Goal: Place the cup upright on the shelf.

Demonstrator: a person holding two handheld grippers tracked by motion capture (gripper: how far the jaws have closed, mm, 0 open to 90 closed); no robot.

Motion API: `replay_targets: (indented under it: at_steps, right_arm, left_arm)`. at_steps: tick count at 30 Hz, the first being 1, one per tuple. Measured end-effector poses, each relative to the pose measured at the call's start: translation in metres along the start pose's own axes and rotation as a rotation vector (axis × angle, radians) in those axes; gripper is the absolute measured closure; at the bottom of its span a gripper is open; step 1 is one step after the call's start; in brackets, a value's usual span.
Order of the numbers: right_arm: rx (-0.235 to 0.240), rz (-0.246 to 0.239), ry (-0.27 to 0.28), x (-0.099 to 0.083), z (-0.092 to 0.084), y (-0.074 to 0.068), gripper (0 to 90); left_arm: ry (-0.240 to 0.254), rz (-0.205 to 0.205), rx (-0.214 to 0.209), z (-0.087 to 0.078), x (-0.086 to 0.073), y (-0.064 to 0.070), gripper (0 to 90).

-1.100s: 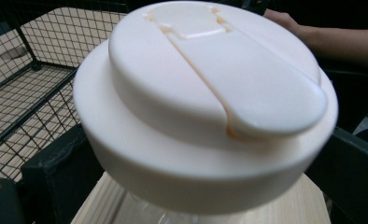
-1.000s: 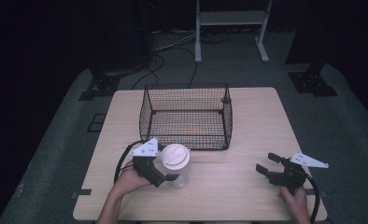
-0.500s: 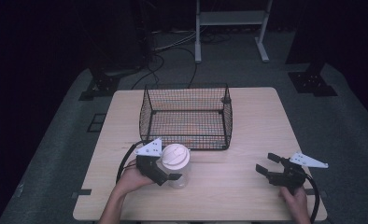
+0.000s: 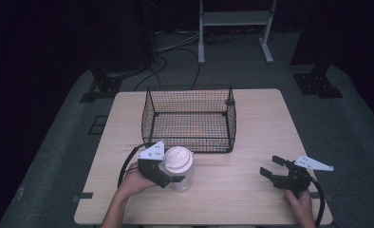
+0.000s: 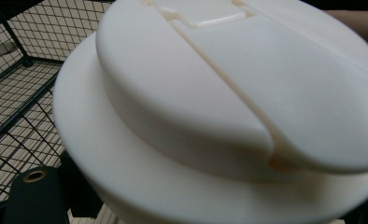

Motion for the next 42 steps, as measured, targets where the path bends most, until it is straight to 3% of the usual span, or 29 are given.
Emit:
replay_targets:
  at_steps: [9, 13, 26, 35, 42]
  right_arm:
    - [-0.002, 0.006, 0.003, 0.000, 0.000, 0.000, 13.7]
    - [-0.001, 0.006, 0.002, 0.000, 0.000, 0.000, 13.7]
    - [-0.002, 0.007, 0.002, 0.000, 0.000, 0.001, 13.6]
    - [-0.002, 0.011, 0.001, 0.000, 0.000, 0.001, 13.7]
    - [0.001, -0.003, -0.004, 0.000, 0.001, 0.001, 13.6]
  left_arm:
    - [-0.024, 0.022, -0.011, 0.001, 0.005, 0.003, 15.3]
    - [-0.038, 0.031, -0.017, 0.002, 0.014, 0.002, 15.3]
    - [-0.057, 0.088, -0.050, -0.005, 0.058, -0.002, 15.3]
    - [-0.047, 0.079, -0.077, -0.012, 0.081, -0.010, 15.3]
    - [-0.035, 0.071, -0.071, -0.020, 0.100, -0.021, 15.3]
Point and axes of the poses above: each handheld gripper's, and its own axes: z roughly forward along the jaws, x roughly out of its top, y roughly to its right, the point moved 9 cm from there along z, roughly forward along the jaws, and after that the axes turned 10 degrees about -z, right-handed, at the moved point
